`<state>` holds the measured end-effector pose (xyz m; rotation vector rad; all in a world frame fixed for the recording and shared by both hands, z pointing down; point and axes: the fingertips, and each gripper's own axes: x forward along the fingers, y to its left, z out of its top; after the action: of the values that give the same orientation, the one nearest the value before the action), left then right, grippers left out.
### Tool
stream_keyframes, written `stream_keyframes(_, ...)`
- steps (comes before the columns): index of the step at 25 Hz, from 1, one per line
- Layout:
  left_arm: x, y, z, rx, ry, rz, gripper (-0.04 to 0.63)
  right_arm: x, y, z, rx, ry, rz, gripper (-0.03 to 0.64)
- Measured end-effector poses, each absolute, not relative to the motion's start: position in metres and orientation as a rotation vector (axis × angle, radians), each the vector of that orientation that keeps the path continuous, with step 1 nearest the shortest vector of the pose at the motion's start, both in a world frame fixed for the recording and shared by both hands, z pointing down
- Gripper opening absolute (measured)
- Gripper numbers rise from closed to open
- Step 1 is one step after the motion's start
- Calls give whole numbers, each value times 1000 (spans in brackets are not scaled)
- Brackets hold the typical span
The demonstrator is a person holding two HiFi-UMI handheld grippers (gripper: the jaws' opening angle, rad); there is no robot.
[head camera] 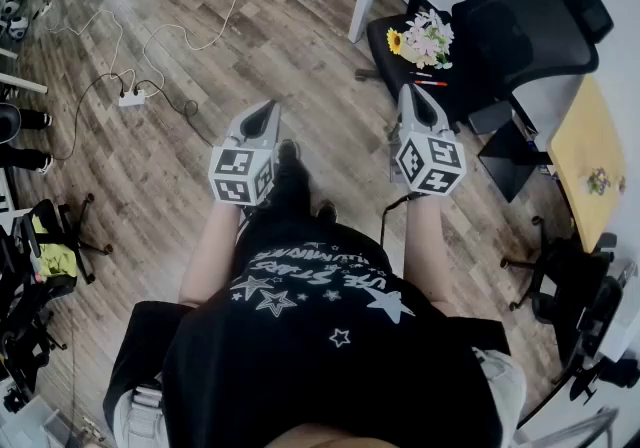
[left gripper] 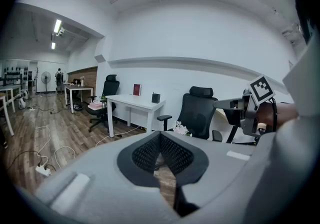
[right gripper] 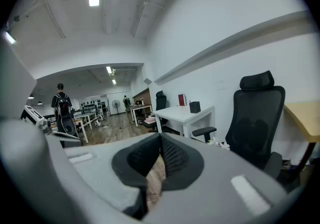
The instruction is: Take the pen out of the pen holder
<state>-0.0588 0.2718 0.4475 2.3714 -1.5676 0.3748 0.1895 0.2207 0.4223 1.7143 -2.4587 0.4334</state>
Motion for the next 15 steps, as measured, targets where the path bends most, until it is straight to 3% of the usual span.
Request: stream_keyframes(15,-73,288,449,2313,-1581,316,11,174,231,435,1677,-2442,440,5)
